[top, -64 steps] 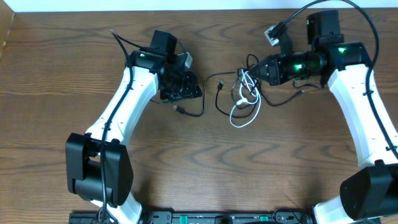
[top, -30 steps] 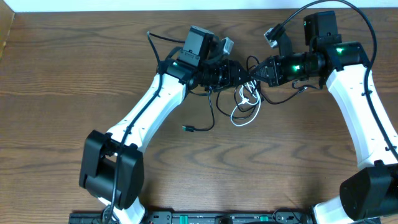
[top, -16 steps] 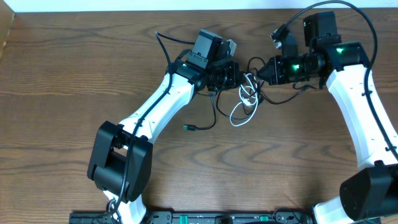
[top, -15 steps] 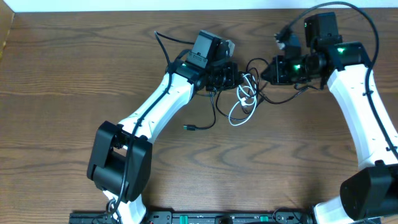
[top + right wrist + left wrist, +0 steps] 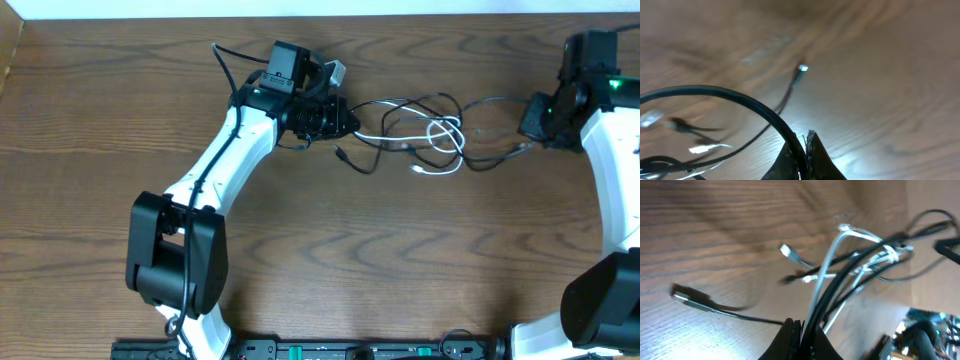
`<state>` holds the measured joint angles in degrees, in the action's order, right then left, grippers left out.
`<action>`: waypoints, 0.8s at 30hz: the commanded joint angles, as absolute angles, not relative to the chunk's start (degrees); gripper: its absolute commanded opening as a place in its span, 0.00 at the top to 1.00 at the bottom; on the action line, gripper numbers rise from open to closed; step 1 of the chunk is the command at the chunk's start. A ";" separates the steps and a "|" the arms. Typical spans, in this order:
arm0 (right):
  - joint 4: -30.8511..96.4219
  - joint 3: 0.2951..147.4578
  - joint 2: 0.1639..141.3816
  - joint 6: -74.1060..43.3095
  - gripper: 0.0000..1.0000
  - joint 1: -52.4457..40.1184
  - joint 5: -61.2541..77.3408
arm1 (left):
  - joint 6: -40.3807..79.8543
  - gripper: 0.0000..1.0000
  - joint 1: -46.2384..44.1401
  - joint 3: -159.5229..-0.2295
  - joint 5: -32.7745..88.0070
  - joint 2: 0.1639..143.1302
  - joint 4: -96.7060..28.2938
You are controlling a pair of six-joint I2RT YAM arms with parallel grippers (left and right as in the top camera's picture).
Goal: Untangle cables
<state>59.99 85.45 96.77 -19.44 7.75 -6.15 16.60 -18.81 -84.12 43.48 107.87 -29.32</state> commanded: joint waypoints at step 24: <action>54.74 74.48 96.40 -15.27 0.99 8.86 0.58 | 21.78 0.93 -7.40 -84.62 46.09 82.41 -29.26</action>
